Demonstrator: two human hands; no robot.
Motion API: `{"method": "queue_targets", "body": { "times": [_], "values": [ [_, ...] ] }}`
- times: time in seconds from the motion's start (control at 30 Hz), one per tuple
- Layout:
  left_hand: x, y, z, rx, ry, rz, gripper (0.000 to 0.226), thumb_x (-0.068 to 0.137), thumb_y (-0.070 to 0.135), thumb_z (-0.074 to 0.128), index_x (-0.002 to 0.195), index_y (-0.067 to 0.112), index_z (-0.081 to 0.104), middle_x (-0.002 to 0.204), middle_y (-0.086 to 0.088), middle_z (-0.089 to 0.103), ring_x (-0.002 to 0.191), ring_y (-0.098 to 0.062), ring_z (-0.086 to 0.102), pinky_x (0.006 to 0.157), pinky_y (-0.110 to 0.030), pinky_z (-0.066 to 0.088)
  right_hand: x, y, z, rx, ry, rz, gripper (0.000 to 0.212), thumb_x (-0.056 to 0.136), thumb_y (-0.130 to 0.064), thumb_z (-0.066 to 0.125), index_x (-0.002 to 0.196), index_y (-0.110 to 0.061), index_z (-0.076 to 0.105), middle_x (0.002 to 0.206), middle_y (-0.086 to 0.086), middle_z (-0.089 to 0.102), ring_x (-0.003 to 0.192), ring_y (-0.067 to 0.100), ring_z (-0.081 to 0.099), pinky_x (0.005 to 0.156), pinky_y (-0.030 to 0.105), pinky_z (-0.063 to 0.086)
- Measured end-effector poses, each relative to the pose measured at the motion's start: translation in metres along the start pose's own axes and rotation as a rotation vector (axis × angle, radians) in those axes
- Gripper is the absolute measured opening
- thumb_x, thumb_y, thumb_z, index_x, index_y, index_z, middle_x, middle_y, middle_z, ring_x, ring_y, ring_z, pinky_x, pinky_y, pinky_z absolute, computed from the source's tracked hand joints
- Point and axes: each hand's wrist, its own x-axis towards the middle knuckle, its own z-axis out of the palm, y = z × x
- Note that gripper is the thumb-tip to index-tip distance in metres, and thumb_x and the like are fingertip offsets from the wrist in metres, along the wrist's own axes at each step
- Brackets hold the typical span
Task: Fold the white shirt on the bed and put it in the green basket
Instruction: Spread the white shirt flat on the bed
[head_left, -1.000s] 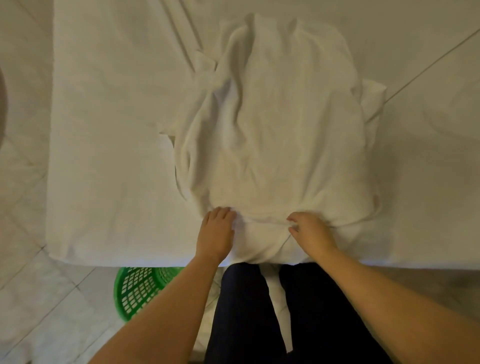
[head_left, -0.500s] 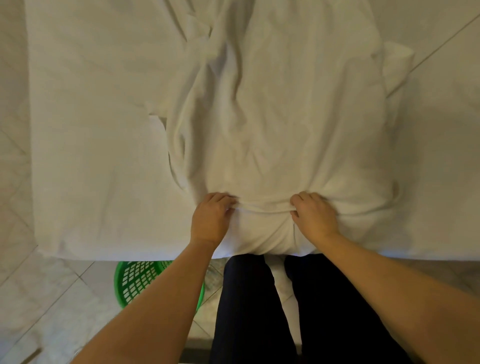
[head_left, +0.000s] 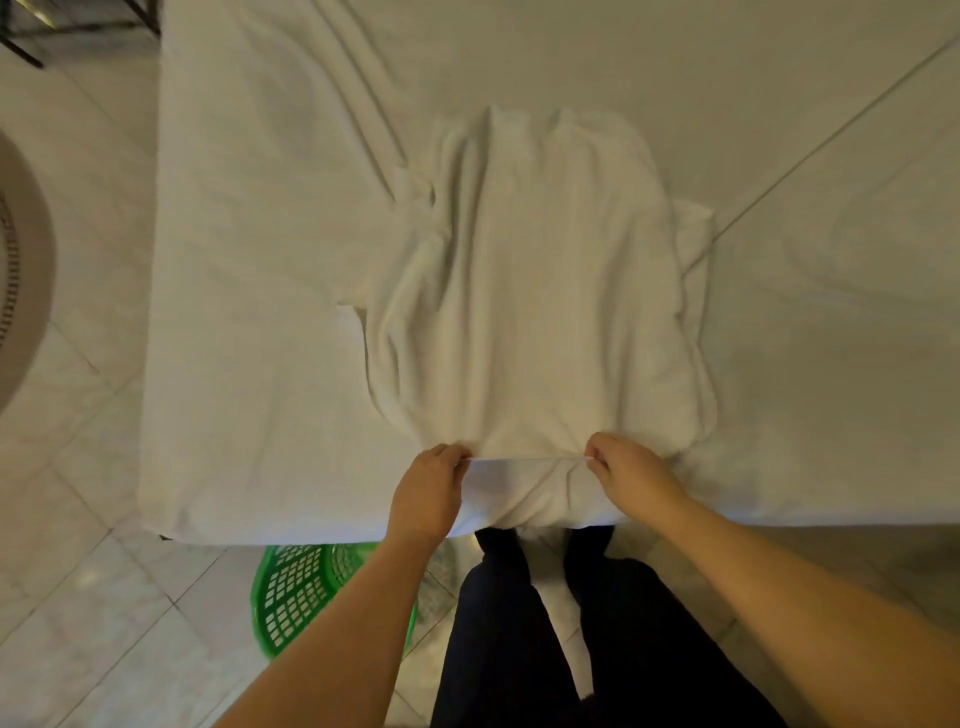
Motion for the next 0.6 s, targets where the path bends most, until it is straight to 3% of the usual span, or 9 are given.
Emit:
{"method": "queue_targets", "body": {
  "times": [0.23,0.33,0.43,0.6],
  "values": [
    [-0.032,0.06,-0.074,-0.034,-0.127,0.007,0.018,0.101,0.03,0.046,0.091,0.021,0.059,0.085,0.001,0.063,0.081,-0.022,0.058,0.075,-0.043,0.05,-0.055,-0.02,-0.072,-0.003,-0.08,0.004,0.017,0.1,-0.034,0.049,0.091,-0.021,0.056,0.084,-0.001,0.063,0.076,0.02,0.061,0.072,0.038,0.053],
    [-0.05,0.082,-0.095,-0.036,-0.138,0.018,0.02,0.099,0.031,0.048,0.084,0.022,0.058,0.081,0.002,0.061,0.08,-0.022,0.058,0.073,-0.04,0.049,-0.083,-0.02,-0.097,-0.052,-0.087,-0.042,0.02,0.099,-0.041,0.05,0.088,-0.024,0.056,0.085,-0.004,0.063,0.078,0.018,0.06,0.073,0.037,0.052],
    [-0.072,0.101,-0.108,-0.054,-0.106,-0.009,0.029,0.094,0.04,0.053,0.069,0.024,0.049,0.072,0.002,0.054,0.071,-0.019,0.052,0.064,-0.036,0.04,-0.11,-0.018,-0.118,-0.064,-0.063,-0.057,0.025,0.097,-0.044,0.053,0.086,-0.022,0.057,0.084,-0.004,0.061,0.076,0.015,0.058,0.071,0.035,0.048],
    [-0.102,0.118,-0.119,-0.066,-0.028,-0.036,0.038,0.084,0.053,0.058,0.069,0.019,0.055,0.067,-0.001,0.056,0.068,-0.016,0.056,0.063,-0.033,0.042,-0.143,0.001,-0.148,-0.033,0.0,-0.042,0.034,0.092,-0.05,0.059,0.079,-0.019,0.055,0.071,-0.001,0.06,0.064,0.015,0.054,0.062,0.033,0.044]
  ]
}}
